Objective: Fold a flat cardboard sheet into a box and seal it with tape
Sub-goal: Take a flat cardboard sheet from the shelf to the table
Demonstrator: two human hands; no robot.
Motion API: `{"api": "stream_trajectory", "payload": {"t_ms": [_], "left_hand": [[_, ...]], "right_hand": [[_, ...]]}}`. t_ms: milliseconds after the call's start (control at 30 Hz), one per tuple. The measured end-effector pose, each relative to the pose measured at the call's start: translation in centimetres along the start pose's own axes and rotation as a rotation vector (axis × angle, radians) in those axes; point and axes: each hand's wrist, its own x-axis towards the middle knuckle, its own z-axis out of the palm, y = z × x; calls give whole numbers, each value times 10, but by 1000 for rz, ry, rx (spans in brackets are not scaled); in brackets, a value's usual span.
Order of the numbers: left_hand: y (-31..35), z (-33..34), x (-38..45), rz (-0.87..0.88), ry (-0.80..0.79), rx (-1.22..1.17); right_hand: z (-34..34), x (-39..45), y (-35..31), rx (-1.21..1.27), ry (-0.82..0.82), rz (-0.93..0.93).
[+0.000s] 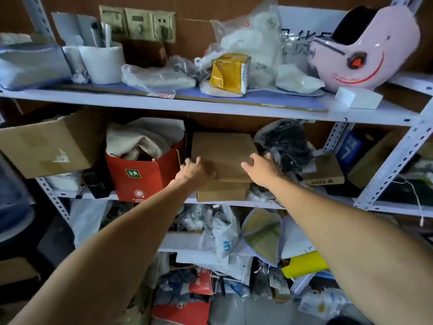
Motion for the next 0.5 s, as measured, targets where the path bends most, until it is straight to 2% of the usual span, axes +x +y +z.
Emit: {"api": "stream_trajectory", "payload": {"t_ms": [133,233,333,500], "left_hand": [[8,8,3,-92,82,-122],[14,5,6,-197,121,-232],[15,3,12,-150,103,-257],[20,7,6,-26,-5,-214]], "right_hand": [[3,27,8,178,-155,38],[-3,42,19,196,-172,41],[-4,46,33,249,-251,37],[0,29,55,350,-256,28]]}}
